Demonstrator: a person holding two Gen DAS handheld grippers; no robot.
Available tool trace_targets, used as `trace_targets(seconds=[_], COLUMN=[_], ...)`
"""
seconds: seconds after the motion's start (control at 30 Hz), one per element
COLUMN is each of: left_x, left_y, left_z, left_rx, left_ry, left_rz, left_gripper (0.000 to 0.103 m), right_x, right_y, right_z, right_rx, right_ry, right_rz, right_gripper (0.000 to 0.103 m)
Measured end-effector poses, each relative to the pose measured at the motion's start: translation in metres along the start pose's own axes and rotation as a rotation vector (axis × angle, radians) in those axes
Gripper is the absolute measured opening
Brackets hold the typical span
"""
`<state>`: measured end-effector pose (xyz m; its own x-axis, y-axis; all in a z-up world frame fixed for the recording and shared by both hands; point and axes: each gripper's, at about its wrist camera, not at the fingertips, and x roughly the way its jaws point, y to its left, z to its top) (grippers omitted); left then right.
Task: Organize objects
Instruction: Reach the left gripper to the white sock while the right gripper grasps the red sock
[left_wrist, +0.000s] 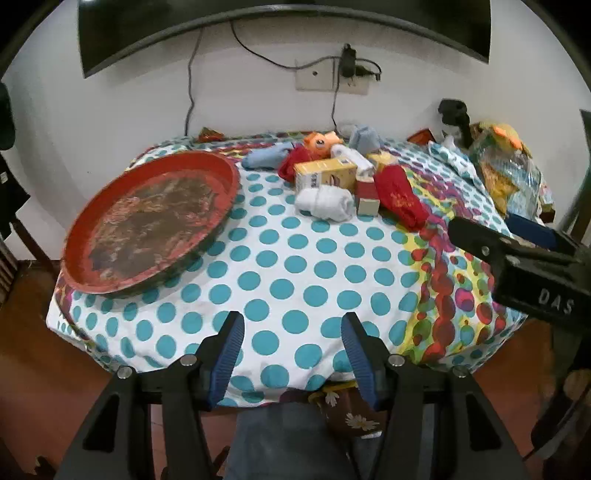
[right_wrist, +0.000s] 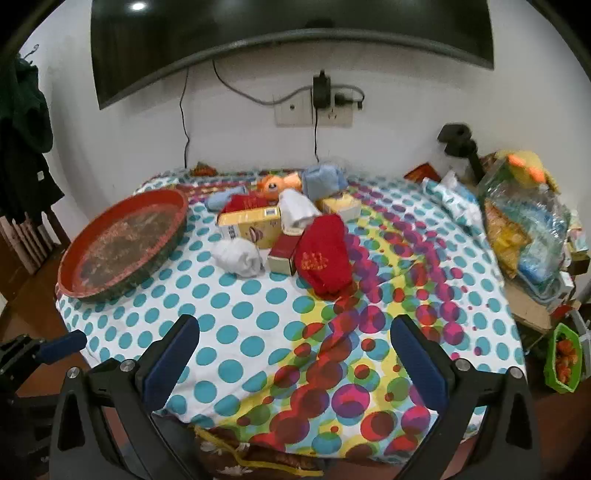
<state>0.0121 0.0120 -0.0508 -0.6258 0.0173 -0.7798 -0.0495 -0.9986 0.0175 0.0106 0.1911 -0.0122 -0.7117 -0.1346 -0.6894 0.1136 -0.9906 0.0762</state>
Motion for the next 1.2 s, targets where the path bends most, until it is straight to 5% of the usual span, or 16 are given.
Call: trace_targets(seconds=[0.17, 0.43, 0.97, 1.03, 1.2], left_x=[0.023, 0.061, 0.115, 0.121, 0.134], left_y=[-0.001, 0.011, -0.001, -0.004, -0.01], left_z=[0.003, 0.013, 0.064, 0.068, 0.077], left_rx=[0.008, -0.035, -0.005, 0.003, -0.008], left_ry=[0.034, 0.097, 0.119, 0.121, 0.138], left_rz=[0.029, -0.032, -0.089, -0.091, -0.123], left_gripper=[0.056, 0.056, 0.056, 0.056, 0.056], right_x=[0.027, 0.077, 0.153, 0.158, 0.165], right_y=[-0.011, -0.029, -0.04, -0.04, -0.041], right_z=[-0.001, 0.013, 0.04, 0.042, 0.044], right_rx=[0.014, 0.018, -0.026, -0.038, -0.026], right_ry=[0.05, 0.109, 0.157, 0.158, 0.159], right_rz=[0.018, 0.017, 0.043, 0.047, 0.073], right_gripper=[0.098, 0.078, 0.067, 0.052, 0.038])
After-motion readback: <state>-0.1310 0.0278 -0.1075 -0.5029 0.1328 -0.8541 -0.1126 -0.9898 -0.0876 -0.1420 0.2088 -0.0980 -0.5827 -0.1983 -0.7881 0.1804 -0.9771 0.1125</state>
